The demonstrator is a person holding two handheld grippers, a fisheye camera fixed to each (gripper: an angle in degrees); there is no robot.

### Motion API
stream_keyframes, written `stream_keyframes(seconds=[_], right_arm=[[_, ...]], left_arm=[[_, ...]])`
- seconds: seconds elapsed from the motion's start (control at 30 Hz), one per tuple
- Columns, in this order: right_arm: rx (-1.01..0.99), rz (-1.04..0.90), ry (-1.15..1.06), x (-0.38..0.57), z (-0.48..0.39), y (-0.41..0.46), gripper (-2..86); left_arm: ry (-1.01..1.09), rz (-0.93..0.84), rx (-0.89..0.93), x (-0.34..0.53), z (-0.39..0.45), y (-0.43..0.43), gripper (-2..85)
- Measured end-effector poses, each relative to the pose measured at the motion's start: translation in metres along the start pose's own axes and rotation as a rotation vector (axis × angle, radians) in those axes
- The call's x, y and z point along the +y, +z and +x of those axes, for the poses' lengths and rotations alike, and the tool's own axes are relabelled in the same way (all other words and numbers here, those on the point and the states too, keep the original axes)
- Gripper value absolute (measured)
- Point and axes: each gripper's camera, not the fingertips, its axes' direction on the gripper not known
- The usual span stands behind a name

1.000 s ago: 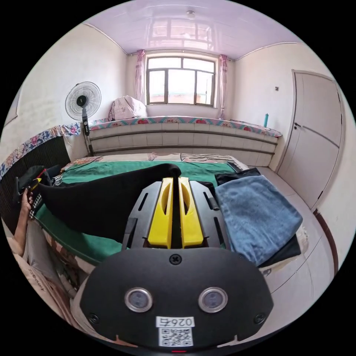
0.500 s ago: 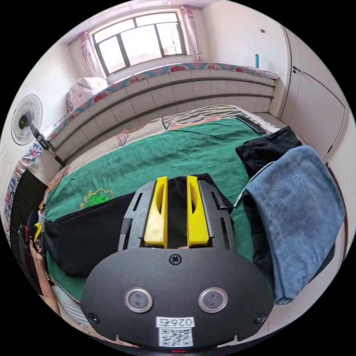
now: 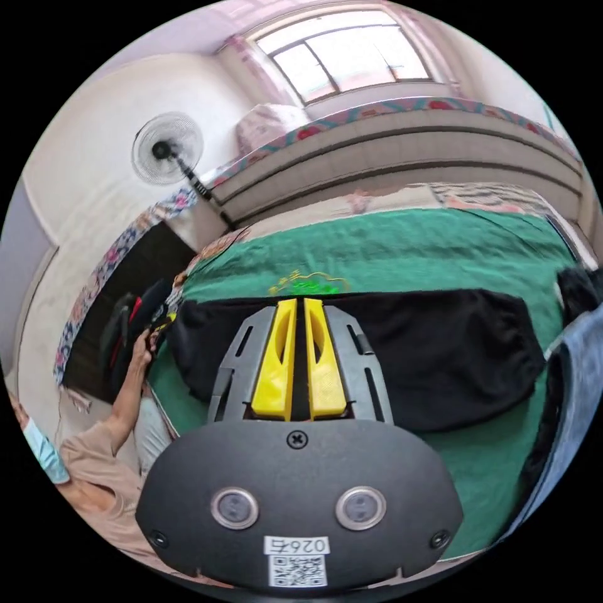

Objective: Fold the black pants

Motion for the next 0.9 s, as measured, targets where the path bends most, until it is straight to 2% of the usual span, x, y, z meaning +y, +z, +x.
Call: stream_keyframes(seconds=[0.13,0.23,0.3,0.57,0.63,0.7,0.8,0.9], right_arm=[[-0.121,-0.106,-0.250,-0.050,-0.085,0.096,1.1],[-0.199,-0.161,-0.370,-0.084,-0.140,0.170,2.4],[-0.230,-0.210,-0.415,-0.102,-0.168,0.217,3.1],[-0.253,-0.469,-0.530,-0.155,-0.224,0.403,6.5],[-0.276,-0.610,-0.550,-0.158,-0.222,0.453,5.7],[-0.350,-0.699,-0.564,-0.158,-0.215,0.476,1.7],[-0.400,-0.582,-0.603,-0.172,-0.203,0.465,-0.7],[-0.406,-0.400,-0.602,-0.189,-0.192,0.452,0.1]], left_arm=[[0.089,-0.024,-0.012,-0.016,0.021,0.002,15.5],[0.209,-0.194,-0.068,-0.026,0.044,0.025,14.2],[0.290,-0.244,-0.135,-0.028,0.058,0.026,13.6],[0.389,-0.295,-0.148,-0.026,0.061,0.003,11.7],[0.379,-0.296,-0.100,-0.026,0.050,0.002,11.3],[0.347,-0.302,0.058,-0.028,0.030,0.000,8.0],[0.297,-0.233,0.140,-0.030,0.014,-0.017,6.1],[0.270,-0.131,0.114,-0.028,0.017,-0.043,5.7]])
